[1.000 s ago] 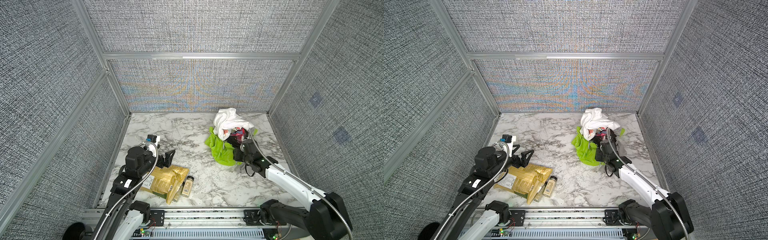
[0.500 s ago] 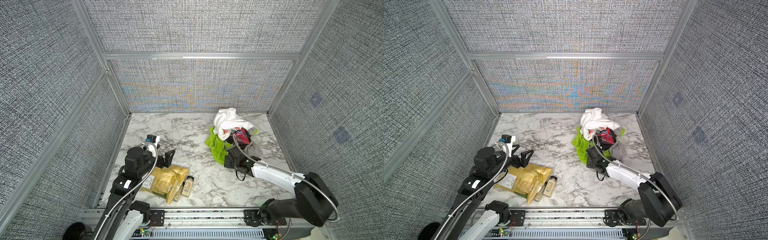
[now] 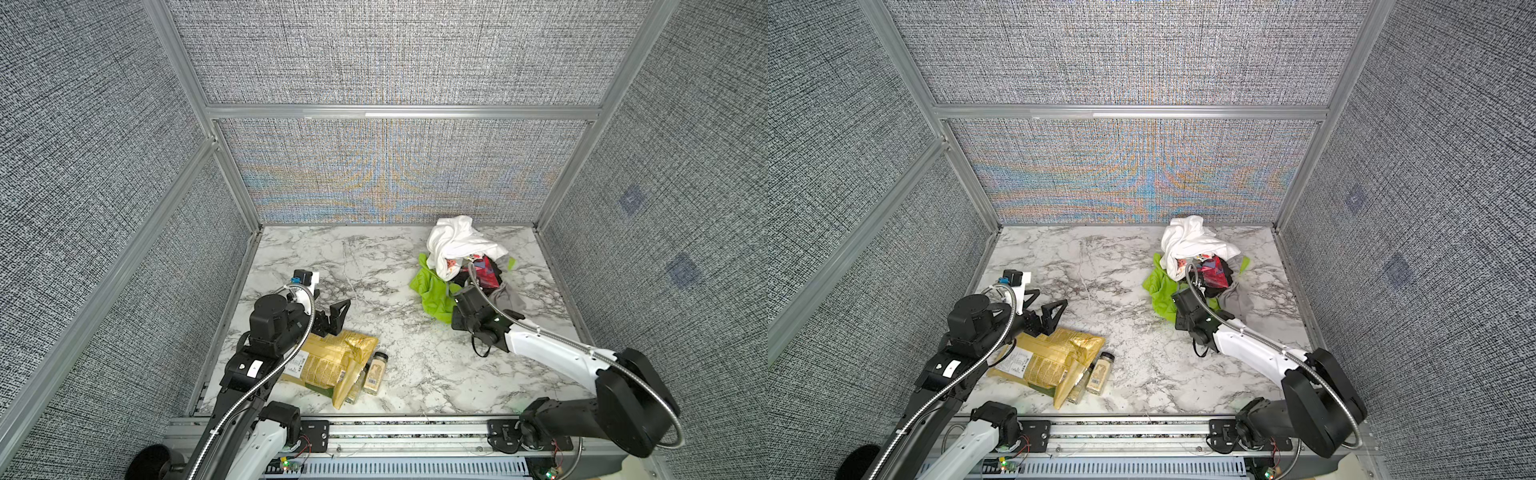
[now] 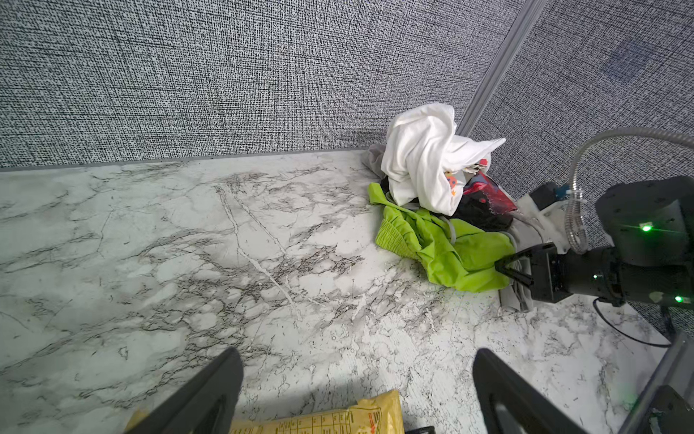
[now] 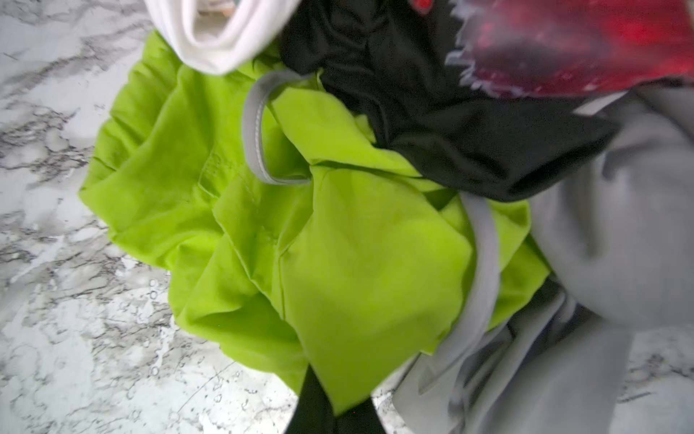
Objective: Pick out a specific cloth from the pile
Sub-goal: 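Close the right gripper on the lime-green shorts at the pile's edge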
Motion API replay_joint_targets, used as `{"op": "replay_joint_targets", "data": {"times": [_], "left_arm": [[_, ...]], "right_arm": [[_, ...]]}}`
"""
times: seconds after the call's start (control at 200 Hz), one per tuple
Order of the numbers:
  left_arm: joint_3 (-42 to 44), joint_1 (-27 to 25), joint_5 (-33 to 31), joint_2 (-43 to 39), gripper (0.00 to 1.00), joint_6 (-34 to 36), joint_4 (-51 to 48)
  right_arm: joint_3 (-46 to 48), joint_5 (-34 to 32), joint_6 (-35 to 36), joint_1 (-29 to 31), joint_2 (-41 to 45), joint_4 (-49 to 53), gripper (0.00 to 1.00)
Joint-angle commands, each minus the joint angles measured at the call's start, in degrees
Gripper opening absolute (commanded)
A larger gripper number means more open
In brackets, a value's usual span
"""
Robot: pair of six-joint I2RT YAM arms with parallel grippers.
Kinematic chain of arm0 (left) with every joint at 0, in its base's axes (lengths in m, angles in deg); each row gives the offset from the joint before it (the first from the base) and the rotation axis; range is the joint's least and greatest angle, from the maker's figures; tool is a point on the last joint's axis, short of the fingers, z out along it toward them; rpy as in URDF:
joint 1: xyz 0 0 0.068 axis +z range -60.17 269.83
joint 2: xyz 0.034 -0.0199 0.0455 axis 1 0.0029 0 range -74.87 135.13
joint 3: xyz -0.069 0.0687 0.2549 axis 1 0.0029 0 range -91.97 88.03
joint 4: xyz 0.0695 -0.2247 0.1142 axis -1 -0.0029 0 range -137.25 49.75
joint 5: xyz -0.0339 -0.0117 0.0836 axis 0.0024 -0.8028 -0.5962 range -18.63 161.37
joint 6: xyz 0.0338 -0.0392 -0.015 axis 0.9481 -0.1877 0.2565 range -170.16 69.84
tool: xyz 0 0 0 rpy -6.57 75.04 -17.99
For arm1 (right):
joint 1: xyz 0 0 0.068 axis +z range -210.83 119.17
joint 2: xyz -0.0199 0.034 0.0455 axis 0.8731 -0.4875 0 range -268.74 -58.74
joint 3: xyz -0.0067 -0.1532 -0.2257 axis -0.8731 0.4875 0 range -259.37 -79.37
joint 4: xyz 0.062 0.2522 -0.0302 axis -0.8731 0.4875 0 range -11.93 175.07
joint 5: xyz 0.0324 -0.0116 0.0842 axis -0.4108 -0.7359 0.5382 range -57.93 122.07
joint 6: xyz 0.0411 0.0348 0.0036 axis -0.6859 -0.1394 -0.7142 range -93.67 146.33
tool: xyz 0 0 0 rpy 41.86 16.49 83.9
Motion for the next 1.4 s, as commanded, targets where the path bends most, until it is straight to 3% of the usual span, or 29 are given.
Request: {"op": "replay_joint_targets", "data": {"times": [0.0, 0.38, 0.8, 1.396], "left_arm": [[0.0, 0.1, 0.8, -0.1, 0.99, -0.1, 1.9], [0.1, 0.0, 0.5, -0.4, 0.99, -0.3, 2.2], [-0.1, 0.0, 0.3, -0.2, 0.99, -0.2, 1.9], [-0.1, 0.0, 0.7, -0.5, 0.99, 0.0, 2.0]], "right_arm": [[-1.7, -2.7, 1.9, 0.3, 3.1, 3.5, 0.0], [-6.2, -4.6, 7.2, 0.3, 13.0, 8.8, 0.0], [-14.7, -4.5, 13.6, 0.3, 14.7, 6.1, 0.0], [-23.7, -6.3, 17.1, 0.1, 17.5, 2.4, 0.0]]}}
